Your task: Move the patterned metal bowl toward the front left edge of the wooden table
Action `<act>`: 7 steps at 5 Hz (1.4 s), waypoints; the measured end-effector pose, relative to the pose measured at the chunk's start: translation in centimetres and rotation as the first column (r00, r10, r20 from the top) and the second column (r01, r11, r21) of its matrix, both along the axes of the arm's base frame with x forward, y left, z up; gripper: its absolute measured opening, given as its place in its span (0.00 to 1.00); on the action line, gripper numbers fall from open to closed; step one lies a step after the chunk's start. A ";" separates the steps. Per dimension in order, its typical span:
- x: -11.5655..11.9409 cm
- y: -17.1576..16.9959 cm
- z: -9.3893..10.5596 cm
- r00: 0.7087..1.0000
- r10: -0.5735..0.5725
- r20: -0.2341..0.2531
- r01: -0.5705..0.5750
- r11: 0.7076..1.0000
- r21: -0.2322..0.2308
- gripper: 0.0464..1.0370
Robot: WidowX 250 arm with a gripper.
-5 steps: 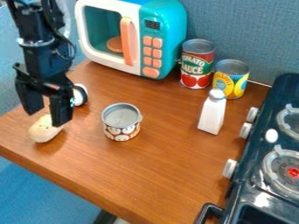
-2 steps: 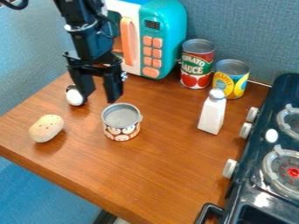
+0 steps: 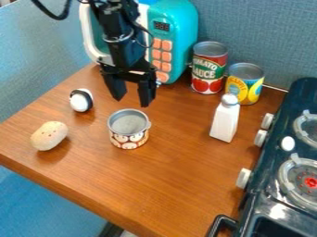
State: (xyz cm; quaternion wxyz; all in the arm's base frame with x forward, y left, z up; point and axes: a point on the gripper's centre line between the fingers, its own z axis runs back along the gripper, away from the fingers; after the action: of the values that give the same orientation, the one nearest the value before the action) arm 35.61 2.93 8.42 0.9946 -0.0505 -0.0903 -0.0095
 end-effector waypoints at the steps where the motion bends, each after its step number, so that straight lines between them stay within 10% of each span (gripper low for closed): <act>1: 1.3 -0.3 -0.7 1.000 -0.005 0.005 0.005 1.000 0.002 0.96; 7: 2.9 0.5 -4.4 0.998 0.053 0.042 -0.055 0.998 0.026 0.96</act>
State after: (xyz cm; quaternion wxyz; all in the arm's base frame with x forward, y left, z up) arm 38.47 3.39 4.01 0.9930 -0.0342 -0.1118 0.0151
